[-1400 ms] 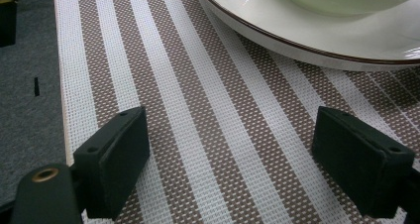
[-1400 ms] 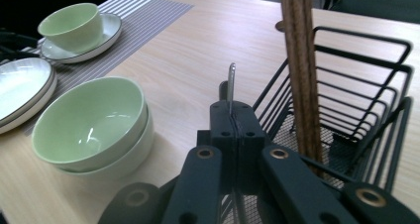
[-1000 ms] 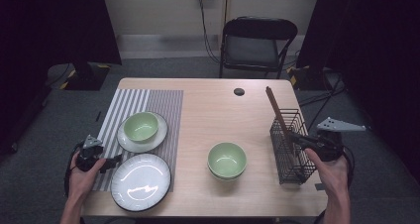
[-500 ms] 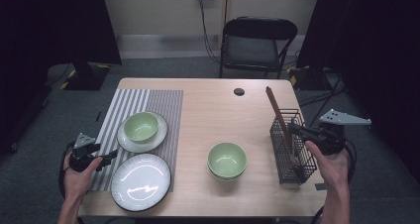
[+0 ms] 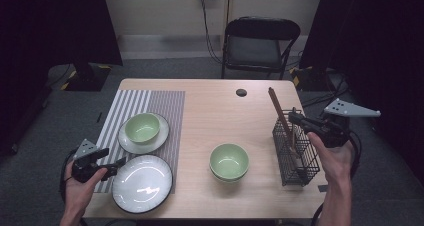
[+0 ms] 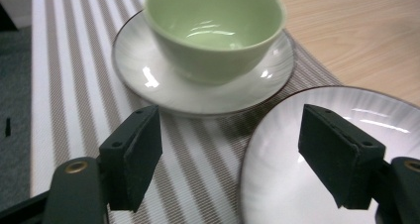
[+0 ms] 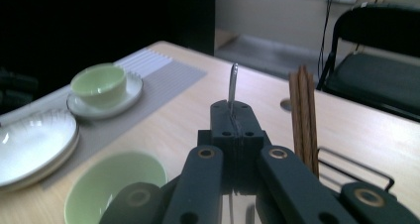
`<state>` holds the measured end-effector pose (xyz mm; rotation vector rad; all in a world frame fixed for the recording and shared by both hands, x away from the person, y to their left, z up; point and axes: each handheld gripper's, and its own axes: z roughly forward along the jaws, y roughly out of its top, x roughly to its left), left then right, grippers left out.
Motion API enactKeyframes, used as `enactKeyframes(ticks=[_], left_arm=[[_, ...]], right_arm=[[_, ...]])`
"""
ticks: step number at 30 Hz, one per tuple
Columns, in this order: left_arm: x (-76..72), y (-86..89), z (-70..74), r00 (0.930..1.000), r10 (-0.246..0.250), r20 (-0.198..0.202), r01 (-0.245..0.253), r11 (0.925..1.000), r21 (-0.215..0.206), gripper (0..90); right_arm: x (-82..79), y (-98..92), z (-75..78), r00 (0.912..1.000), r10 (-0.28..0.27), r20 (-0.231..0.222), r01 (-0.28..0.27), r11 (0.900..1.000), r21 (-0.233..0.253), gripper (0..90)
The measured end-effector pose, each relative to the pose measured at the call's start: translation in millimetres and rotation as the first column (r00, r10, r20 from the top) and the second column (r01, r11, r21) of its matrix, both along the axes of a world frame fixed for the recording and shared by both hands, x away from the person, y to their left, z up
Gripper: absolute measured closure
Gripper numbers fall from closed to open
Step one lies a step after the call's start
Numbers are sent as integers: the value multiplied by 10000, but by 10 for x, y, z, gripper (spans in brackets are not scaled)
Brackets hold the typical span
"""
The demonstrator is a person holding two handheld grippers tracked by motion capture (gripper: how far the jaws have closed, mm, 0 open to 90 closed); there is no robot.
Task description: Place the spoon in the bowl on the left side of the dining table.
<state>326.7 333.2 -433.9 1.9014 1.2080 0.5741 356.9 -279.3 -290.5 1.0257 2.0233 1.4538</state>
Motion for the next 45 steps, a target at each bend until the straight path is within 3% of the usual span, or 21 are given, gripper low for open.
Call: enactKeyframes(ticks=[3, 12, 15, 17, 19, 22, 26, 29, 32, 35, 40, 42, 45], left_arm=[[1, -76, 26, 9996, -289, 27, 288, 9994, 167, 247], [62, -362, 170, 9911, -1278, 360, 1282, 9917, -69, 247], [90, -415, 203, 9892, -1386, 469, 1392, 9902, -85, 247], [109, -447, 229, 9875, -1496, 500, 1509, 9883, -223, 247], [138, -500, 295, 9848, -1611, 652, 1657, 9835, -729, 247], [167, -586, 349, 9810, -1796, 731, 1828, 9823, -406, 248], [208, -697, 427, 9740, -2055, 954, 2123, 9748, -678, 247], [235, -752, 460, 9700, -2199, 1039, 2272, 9717, -649, 249], [273, -880, 511, 9597, -2548, 1186, 2642, 9618, -717, 253], [295, -940, 525, 9585, -2586, 1196, 2649, 9635, -392, 253], [329, -1038, 546, 9499, -2817, 1355, 2926, 9538, -682, 253], [350, -1134, 562, 9413, -3113, 1302, 3201, 9459, -524, 250], [386, -1197, 576, 9334, -3319, 1367, 3458, 9336, -943, 245]], right_arm=[[13, 38, 51, 9997, 86, 217, -88, 9999, 75, 900], [46, 234, 222, 9972, 504, 553, -507, 9987, 41, 900], [62, 300, 247, 9962, 635, 590, -633, 9980, -49, 900], [85, 362, 257, 9954, 777, 553, -774, 9970, -76, 900], [125, 444, 249, 9944, 949, 460, -946, 9955, -75, 900], [172, 516, 242, 9934, 1076, 393, -1078, 9942, 20, 900], [207, 623, 236, 9907, 1311, 360, -1312, 9913, 9, 900], [230, 709, 212, 9886, 1479, 298, -1479, 9890, 7, 900], [256, 798, 176, 9858, 1661, 262, -1664, 9860, 107, 900], [273, 866, 154, 9838, 1781, 208, -1784, 9838, 151, 900], [293, 1029, 87, 9833, 1793, 305, -1803, 9831, 315, 900], [321, 1099, 84, 9808, 1932, 278, -1942, 9802, 385, 900], [342, 1179, 88, 9778, 2082, 226, -2089, 9774, 337, 900]])
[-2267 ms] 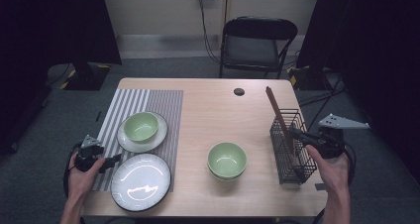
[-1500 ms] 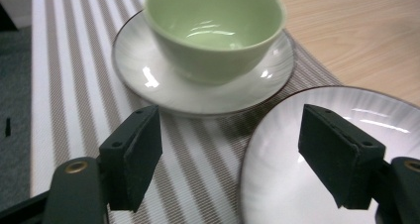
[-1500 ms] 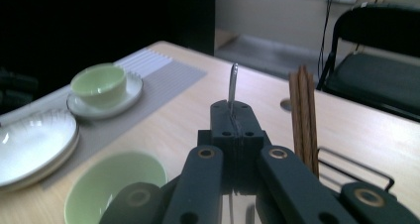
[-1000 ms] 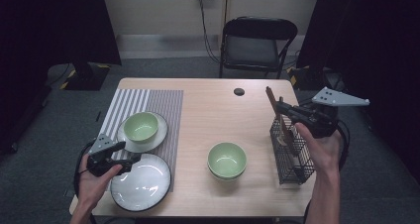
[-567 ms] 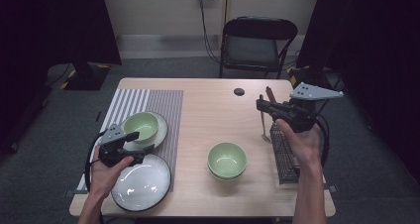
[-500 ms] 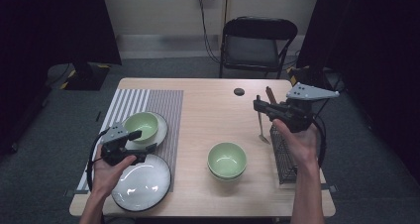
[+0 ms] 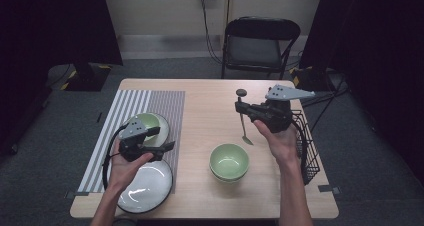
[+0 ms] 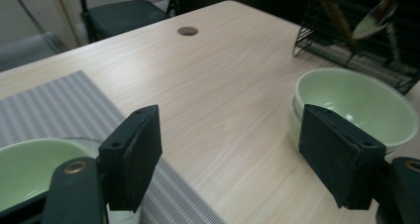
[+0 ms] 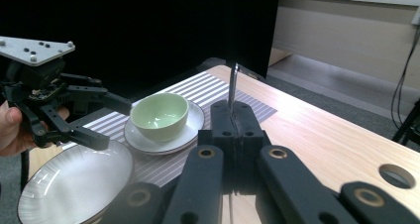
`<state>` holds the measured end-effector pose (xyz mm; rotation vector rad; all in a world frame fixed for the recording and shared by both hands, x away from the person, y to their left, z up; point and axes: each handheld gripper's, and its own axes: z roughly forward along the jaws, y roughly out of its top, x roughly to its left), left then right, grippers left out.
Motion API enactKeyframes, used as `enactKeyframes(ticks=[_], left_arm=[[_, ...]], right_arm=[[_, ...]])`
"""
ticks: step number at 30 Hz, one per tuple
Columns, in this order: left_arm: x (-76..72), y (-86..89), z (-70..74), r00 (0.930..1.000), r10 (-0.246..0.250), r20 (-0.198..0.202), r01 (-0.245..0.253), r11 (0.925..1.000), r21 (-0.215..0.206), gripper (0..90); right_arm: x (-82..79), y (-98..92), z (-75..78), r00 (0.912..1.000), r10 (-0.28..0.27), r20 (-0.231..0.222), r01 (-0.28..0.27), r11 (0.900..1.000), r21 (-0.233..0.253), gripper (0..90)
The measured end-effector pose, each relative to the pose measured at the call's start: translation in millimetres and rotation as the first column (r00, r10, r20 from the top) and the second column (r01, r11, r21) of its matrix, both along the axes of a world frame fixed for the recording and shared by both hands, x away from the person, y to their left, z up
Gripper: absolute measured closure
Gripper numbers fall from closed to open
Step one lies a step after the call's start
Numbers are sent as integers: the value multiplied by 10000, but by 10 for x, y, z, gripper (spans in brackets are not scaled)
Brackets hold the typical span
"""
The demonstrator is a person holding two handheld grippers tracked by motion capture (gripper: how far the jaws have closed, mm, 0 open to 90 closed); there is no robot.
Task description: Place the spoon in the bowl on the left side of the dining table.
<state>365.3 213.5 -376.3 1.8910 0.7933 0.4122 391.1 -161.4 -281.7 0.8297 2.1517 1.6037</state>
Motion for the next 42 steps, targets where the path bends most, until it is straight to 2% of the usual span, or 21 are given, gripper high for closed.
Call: enactKeyframes(ticks=[3, 11, 13, 16, 20, 24, 30, 32, 35, 38, 42], left_arm=[[31, -74, -1, 10000, -63, -45, 64, 9997, 242, 245], [77, -185, -15, 9996, -213, -201, 219, 9993, 292, 253], [85, -210, 16, 9993, -303, -210, 309, 9991, 296, 256], [87, -242, 53, 9991, -400, -109, 402, 9991, 155, 266], [84, -283, 85, 9984, -570, 20, 569, 9981, 217, 289], [87, -309, 101, 9980, -634, 12, 633, 9979, 105, 296], [96, -417, 148, 9963, -831, 197, 826, 9963, 230, 383], [94, -441, 156, 9959, -857, 299, 852, 9962, 188, 409], [106, -499, 205, 9931, -1082, 442, 1091, 9938, -201, 444], [118, -520, 227, 9925, -1081, 568, 1102, 9933, -351, 491], [116, -527, 259, 9909, -1215, 576, 1254, 9897, -684, 551]], right_arm=[[20, 86, -10, 9999, 161, -49, -161, 9999, 36, 900], [51, 340, -99, 9977, 623, -274, -628, 9979, -173, 900], [62, 464, -108, 9955, 885, -340, -893, 9958, -219, 900], [67, 586, -106, 9931, 1132, -317, -1140, 9932, -238, 900], [77, 730, -141, 9886, 1456, -393, -1464, 9891, -163, 900], [75, 827, -170, 9854, 1647, -424, -1658, 9859, -228, 900], [72, 985, -185, 9804, 1921, -430, -1934, 9808, -270, 900], [73, 1007, -187, 9800, 1945, -432, -1959, 9801, -317, 900], [86, 1086, -214, 9774, 2054, -496, -2078, 9770, -476, 900], [91, 1111, -227, 9766, 2081, -536, -2105, 9766, -436, 900], [94, 1124, -213, 9822, 1849, -327, -1860, 9819, -347, 900]])
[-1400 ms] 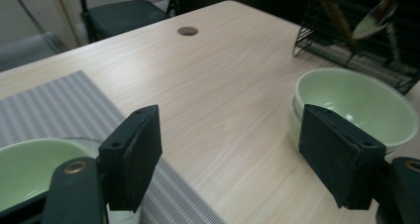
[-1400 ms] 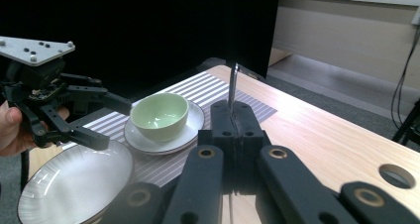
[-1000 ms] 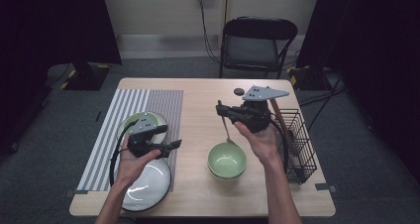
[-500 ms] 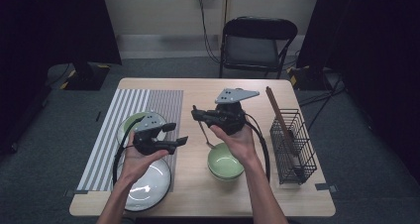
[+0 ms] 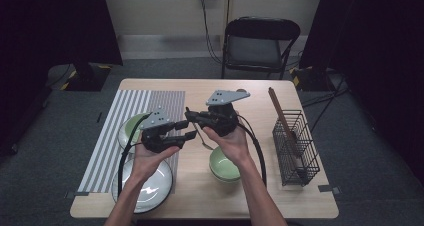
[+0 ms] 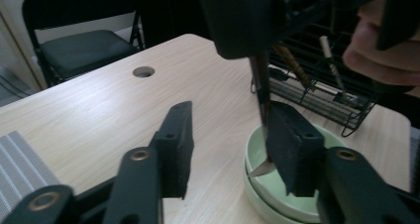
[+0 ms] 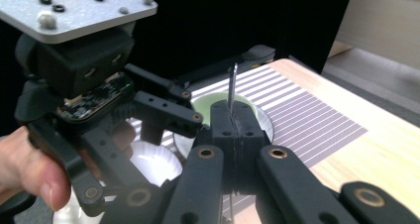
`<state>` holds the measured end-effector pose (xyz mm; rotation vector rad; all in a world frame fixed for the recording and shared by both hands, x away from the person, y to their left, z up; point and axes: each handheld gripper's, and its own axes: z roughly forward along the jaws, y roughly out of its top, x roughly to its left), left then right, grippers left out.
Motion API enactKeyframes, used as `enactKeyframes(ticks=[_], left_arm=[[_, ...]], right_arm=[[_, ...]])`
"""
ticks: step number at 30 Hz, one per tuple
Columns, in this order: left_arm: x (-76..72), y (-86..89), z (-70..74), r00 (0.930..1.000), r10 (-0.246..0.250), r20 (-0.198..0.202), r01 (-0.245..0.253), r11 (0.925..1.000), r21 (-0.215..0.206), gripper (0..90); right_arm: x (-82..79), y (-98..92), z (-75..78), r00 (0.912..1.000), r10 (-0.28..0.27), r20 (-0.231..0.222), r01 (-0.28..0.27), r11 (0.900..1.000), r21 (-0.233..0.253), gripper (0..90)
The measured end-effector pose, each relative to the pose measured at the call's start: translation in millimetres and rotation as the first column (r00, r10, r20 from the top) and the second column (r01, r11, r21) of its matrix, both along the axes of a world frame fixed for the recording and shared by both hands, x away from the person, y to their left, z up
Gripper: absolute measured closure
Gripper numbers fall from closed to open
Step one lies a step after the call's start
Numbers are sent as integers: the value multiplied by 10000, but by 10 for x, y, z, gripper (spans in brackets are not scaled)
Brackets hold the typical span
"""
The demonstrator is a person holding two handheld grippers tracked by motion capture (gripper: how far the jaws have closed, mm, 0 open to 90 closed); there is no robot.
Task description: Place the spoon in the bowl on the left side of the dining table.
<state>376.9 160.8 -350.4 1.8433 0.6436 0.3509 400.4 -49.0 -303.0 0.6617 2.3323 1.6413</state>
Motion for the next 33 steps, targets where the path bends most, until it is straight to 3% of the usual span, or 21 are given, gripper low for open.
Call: enactKeyframes(ticks=[6, 8, 10, 11, 17, 23, 27, 33], left_arm=[[7, -63, 32, 9998, -171, -42, 170, 9998, -129, 565], [22, -72, 39, 9999, -168, 10, 168, 9997, -199, 663], [50, -48, 30, 9997, -217, -131, 211, 9987, -463, 694], [50, -44, 29, 9997, -184, -136, 179, 9991, -394, 716], [64, -29, 14, 9995, -289, -146, 283, 9988, -400, 761], [65, -7, 39, 9982, -589, -123, 577, 9952, -789, 833], [74, 11, 59, 9966, -806, -171, 784, 9917, -1017, 843], [78, 31, 75, 9975, -705, -64, 697, 9940, -847, 856]], right_arm=[[-4, 25, 31, 9998, 214, 22, -215, 9997, 131, 900], [-20, 60, 42, 9995, 314, 93, -315, 9994, 117, 900], [-31, 88, 44, 9994, 305, 147, -306, 9995, 119, 900], [-31, 88, 43, 9996, 247, 146, -249, 9996, 109, 900], [-24, 81, 11, 9998, 166, 93, -168, 9996, 211, 900], [-14, 65, -8, 9997, 230, 5, -230, 9994, 246, 900], [-16, 39, 6, 9994, 332, 82, -335, 9984, 447, 900], [-1, 37, 23, 9988, 482, 100, -487, 9977, 472, 892]])
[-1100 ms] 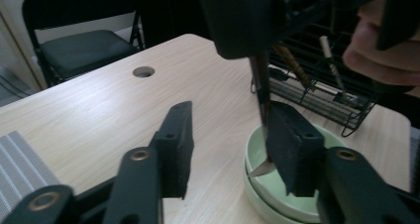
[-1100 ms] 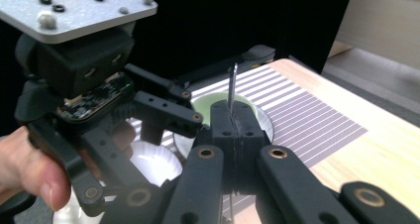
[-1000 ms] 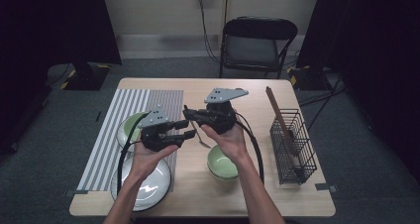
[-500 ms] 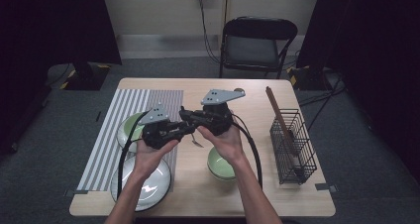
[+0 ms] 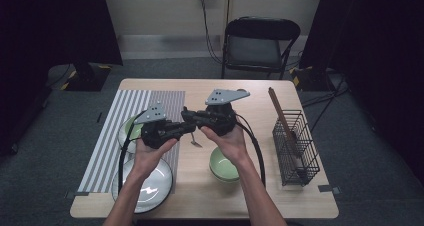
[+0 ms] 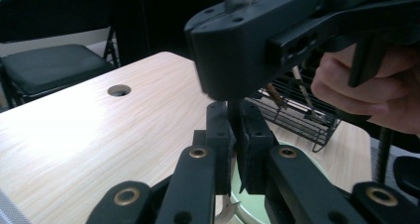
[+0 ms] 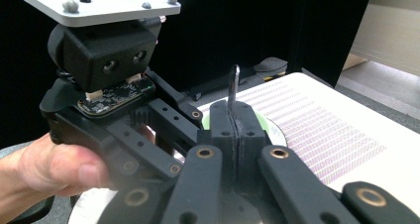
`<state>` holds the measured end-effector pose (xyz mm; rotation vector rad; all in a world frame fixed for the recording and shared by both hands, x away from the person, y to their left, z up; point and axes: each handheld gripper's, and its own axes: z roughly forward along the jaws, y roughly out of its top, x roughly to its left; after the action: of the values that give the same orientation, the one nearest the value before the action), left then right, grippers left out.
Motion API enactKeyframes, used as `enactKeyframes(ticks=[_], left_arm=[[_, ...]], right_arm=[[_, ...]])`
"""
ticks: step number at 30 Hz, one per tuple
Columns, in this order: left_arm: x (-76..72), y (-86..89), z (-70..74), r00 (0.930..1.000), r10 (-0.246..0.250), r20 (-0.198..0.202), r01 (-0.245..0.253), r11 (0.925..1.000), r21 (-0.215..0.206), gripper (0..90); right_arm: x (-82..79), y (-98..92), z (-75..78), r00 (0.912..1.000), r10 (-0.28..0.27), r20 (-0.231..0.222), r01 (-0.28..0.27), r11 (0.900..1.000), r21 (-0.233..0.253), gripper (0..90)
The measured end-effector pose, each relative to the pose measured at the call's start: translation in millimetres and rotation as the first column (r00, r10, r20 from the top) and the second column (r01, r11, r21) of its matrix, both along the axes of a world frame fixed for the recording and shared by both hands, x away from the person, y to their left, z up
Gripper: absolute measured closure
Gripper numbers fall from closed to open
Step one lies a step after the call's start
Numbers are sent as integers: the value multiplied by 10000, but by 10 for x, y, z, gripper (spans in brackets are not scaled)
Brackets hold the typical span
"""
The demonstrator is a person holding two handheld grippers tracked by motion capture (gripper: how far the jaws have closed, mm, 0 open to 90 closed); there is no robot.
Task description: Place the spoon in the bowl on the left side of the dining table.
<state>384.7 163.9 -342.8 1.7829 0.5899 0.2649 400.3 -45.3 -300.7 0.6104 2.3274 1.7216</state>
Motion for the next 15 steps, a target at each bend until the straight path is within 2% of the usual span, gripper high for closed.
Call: enactKeyframes(ticks=[1, 3, 6, 10, 14, 15], left_arm=[[-4, 1, 10, 9998, 122, 128, -125, 9996, 267, 858], [-2, 5, 9, 10000, 78, 23, -78, 9998, 155, 861], [1, 32, 14, 9998, 111, 148, -113, 9998, 177, 897], [-7, 33, 13, 9996, 126, 240, -132, 9995, 276, 897], [-4, 65, -3, 9998, 82, 190, -89, 9993, 356, 897], [-4, 65, -3, 9998, 82, 190, -89, 9993, 356, 897]], right_arm=[[2, 10, 3, 10000, -44, 74, 45, 10000, -77, 885], [7, 23, 4, 10000, -13, 97, 15, 9999, -136, 876], [13, 25, 14, 10000, 21, 70, -21, 10000, -57, 832], [15, 23, 17, 10000, 8, 39, -8, 10000, -27, 827], [19, 17, 5, 9998, -183, 64, 184, 9998, -67, 719], [19, 17, 5, 9998, -183, 64, 184, 9998, -67, 719]])
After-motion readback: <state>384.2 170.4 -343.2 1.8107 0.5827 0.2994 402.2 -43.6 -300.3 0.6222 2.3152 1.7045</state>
